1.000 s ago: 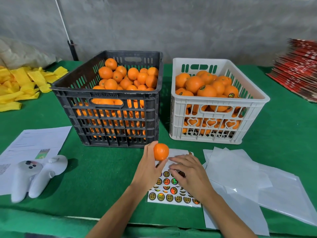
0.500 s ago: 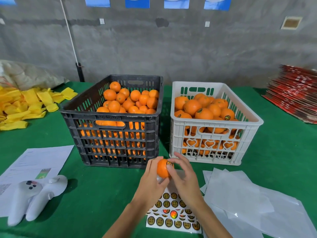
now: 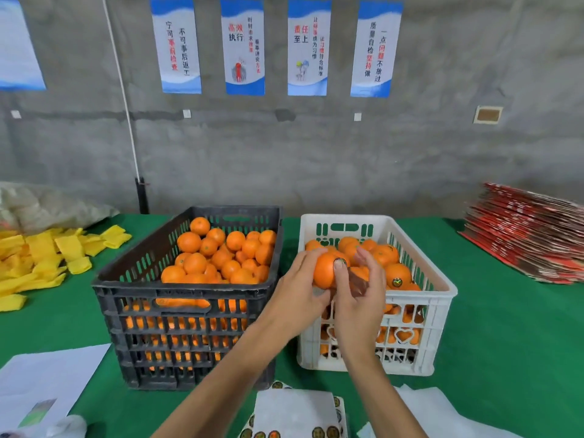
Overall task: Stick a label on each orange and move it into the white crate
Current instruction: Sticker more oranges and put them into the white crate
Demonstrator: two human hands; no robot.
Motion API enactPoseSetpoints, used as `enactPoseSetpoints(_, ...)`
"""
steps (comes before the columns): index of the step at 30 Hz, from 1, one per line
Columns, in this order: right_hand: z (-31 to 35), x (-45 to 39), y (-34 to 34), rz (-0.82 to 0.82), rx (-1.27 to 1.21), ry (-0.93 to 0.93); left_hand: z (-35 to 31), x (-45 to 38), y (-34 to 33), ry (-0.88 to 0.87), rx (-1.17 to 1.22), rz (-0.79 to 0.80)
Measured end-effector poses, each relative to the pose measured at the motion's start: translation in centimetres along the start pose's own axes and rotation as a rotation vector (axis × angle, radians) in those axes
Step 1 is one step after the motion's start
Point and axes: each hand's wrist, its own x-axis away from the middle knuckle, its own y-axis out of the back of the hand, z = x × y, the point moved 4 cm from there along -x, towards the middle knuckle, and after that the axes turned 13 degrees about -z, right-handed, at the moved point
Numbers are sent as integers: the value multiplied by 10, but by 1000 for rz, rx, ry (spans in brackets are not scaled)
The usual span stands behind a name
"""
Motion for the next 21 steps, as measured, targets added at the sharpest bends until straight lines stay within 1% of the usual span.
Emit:
enactPoseSetpoints(5, -3, -40, -15, -21, 184, 174, -8, -48, -13, -35, -42, 11)
enactPoseSetpoints(9, -8, -68, -27, -14, 330, 194, -8, -82, -27, -58, -65, 0)
enactPoseSetpoints(11, -14, -82, -33, 44, 392, 181, -4, -98, -36, -56, -80, -1)
enactPoseSetpoints(14, -28, -99, -49, 198, 453, 141, 5, -123, -47, -38, -114, 33)
enactPoseSetpoints(17, -43, -115, -60, 286, 590, 113, 27, -147, -44, 82, -96, 109)
enactPoseSetpoints(19, -50, -121, -64, 295, 651, 104, 55, -165, -25, 147, -226, 136)
enactPoseSetpoints(21, -53, -120, -71, 318, 607, 129, 91, -177, 8, 198, -426, 157)
